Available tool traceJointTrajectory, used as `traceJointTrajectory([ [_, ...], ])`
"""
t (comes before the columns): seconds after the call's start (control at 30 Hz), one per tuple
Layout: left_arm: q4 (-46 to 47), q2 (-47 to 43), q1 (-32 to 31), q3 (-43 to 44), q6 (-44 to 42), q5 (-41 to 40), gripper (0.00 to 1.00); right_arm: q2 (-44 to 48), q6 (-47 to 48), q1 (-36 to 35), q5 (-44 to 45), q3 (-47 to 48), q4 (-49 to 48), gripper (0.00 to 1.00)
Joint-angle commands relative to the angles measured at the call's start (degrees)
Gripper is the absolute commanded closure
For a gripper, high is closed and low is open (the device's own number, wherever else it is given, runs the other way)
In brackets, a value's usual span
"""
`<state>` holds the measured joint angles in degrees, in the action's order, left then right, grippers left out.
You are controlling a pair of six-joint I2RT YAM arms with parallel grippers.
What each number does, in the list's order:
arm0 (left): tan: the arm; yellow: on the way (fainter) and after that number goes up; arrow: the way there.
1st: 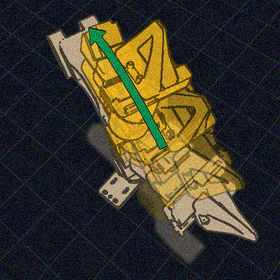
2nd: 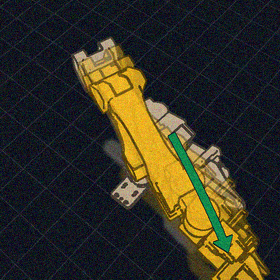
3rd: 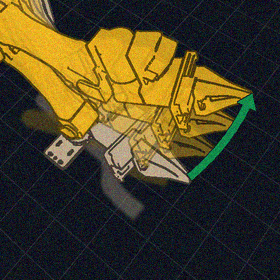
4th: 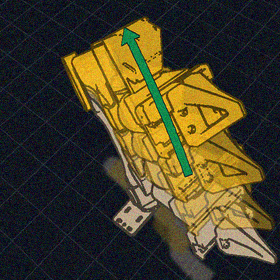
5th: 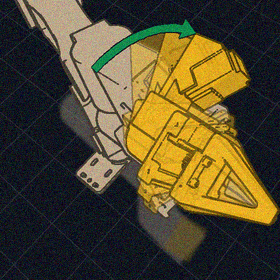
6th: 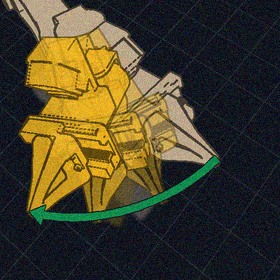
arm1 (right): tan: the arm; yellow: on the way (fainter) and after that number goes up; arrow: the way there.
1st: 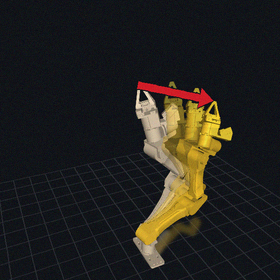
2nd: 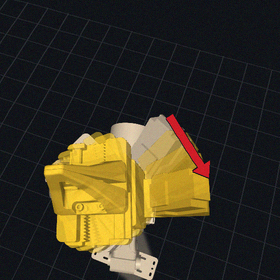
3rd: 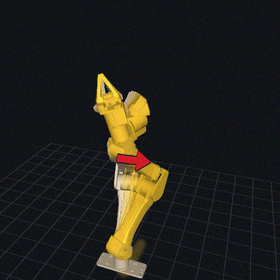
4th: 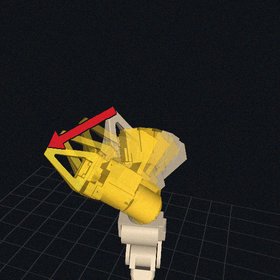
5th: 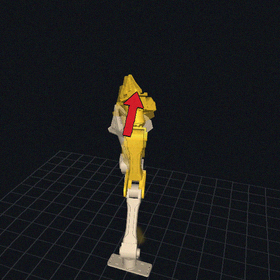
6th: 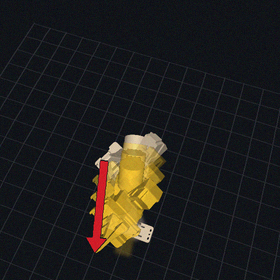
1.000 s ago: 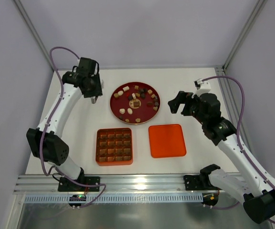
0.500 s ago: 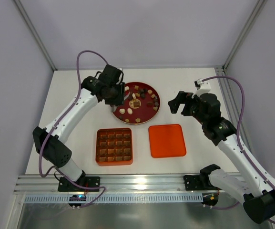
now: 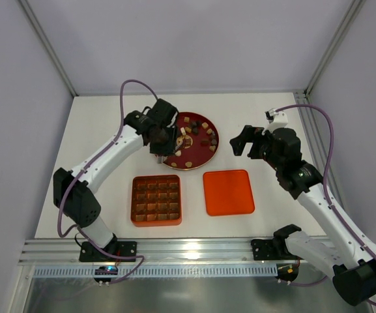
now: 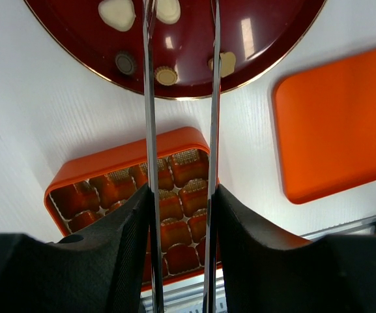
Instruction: Pack the chocolate
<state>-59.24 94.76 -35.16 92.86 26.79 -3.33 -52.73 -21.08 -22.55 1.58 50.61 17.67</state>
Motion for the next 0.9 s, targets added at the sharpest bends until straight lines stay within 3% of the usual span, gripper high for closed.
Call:
traceJointTrajectory([
  [0.0, 0.5, -2.0, -0.7, -2.0, 0.9, 0.4, 0.58, 1.1, 0.8, -0.3, 0.3, -0.1, -1.6, 0.0],
  [0.87, 3.3, 3.0, -1.1, -4.5, 1.4, -0.4, 0.62, 1.5, 0.9, -0.3, 0.0, -0.4, -1.6, 0.0],
])
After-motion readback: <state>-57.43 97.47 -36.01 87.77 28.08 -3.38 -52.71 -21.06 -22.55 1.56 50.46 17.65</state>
